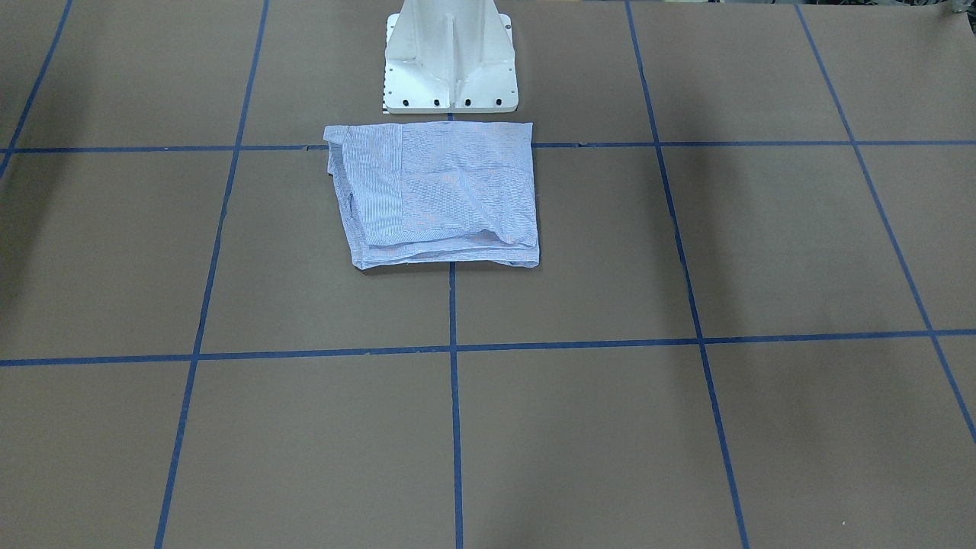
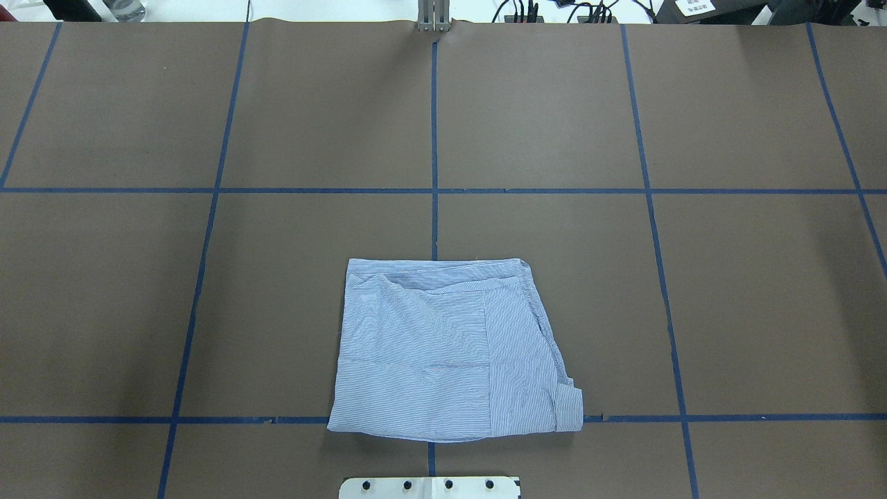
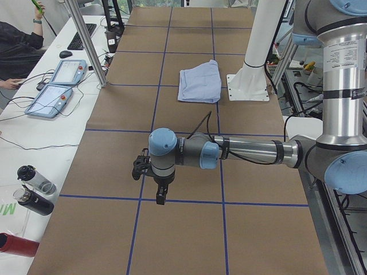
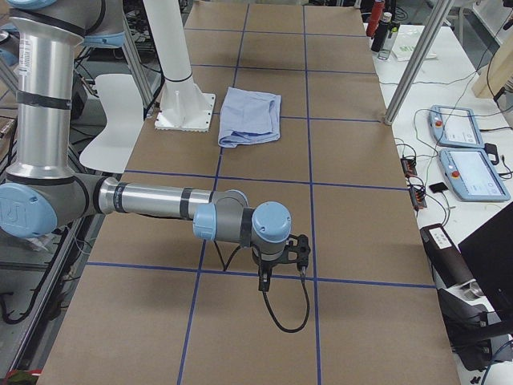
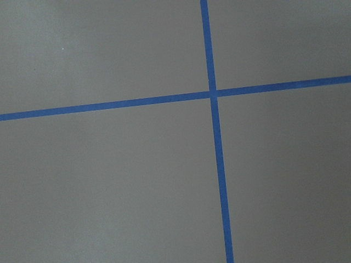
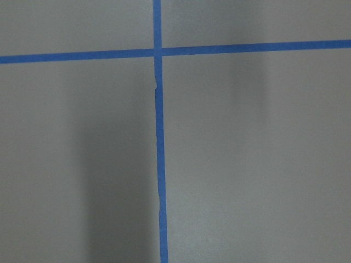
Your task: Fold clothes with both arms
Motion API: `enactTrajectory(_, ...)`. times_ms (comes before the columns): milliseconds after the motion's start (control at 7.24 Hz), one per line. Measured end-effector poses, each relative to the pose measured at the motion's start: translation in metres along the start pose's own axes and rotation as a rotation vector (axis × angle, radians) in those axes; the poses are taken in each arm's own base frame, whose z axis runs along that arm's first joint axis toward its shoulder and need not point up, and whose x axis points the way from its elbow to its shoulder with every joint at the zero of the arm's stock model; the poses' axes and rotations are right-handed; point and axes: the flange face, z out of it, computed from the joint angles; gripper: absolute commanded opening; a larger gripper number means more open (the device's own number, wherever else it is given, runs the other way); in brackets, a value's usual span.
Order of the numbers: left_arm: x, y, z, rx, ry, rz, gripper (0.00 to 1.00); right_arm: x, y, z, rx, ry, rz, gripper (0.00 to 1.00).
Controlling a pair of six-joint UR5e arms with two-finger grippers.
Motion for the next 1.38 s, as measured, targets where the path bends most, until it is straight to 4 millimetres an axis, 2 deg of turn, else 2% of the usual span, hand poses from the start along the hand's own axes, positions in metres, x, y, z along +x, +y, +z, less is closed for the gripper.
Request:
enactTrajectory(138, 0.0, 0.0, 0.0, 0.0, 0.0, 0.0, 1.0, -0.002, 0.004, -0.005, 0.019, -0.001, 0.064, 1.0)
enactTrajectory(414, 0.0, 0.0, 0.0, 0.0, 0.0, -0.001, 1.0, -0.006, 0.011, -0.011, 0.078, 0.003, 0.079, 1.0)
enactTrajectory(1380, 0.001, -0.001, 0.0, 0.001, 0.0, 0.002, 1.0, -0.005, 0.014, -0.011, 0.098, 0.008, 0.076, 1.0)
